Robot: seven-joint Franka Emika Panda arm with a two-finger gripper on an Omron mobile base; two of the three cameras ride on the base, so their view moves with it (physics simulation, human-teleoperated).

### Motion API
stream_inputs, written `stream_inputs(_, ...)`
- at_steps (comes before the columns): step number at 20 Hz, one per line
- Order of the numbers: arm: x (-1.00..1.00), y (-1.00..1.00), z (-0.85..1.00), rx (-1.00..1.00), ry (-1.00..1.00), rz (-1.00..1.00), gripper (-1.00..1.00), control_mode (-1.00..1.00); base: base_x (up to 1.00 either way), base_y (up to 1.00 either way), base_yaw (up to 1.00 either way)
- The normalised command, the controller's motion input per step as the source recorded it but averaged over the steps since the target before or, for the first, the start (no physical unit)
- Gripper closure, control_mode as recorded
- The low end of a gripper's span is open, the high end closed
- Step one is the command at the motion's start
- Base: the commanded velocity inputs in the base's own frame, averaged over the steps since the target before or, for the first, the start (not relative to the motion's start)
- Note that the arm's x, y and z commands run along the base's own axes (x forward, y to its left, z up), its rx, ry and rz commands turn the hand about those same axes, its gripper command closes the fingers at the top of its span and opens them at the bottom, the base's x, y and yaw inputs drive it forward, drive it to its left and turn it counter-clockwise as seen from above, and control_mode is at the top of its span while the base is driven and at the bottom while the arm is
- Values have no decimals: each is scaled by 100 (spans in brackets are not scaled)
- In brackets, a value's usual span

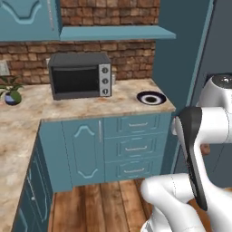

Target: Pick the potato from the counter and place it in the microwave. Then turn on the microwave.

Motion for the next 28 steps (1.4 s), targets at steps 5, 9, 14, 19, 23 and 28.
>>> stream_inputs(5,0,0,0,0,0,0,100,100,-68,-12,0)
stream_inputs(9,0,0,0,0,0,0,100,100,-68,-12,0)
stream_inputs(14,0,0,0,0,0,0,100,100,-55,-32,0)
stream_inputs(19,0,0,0,0,0,0,100,100,-33,-58,0)
stream_inputs(23,0,0,0,0,0,0,100,100,-25,-60,0)
stream_inputs(28,0,0,0,0,0,0,100,100,-22,-61,0)
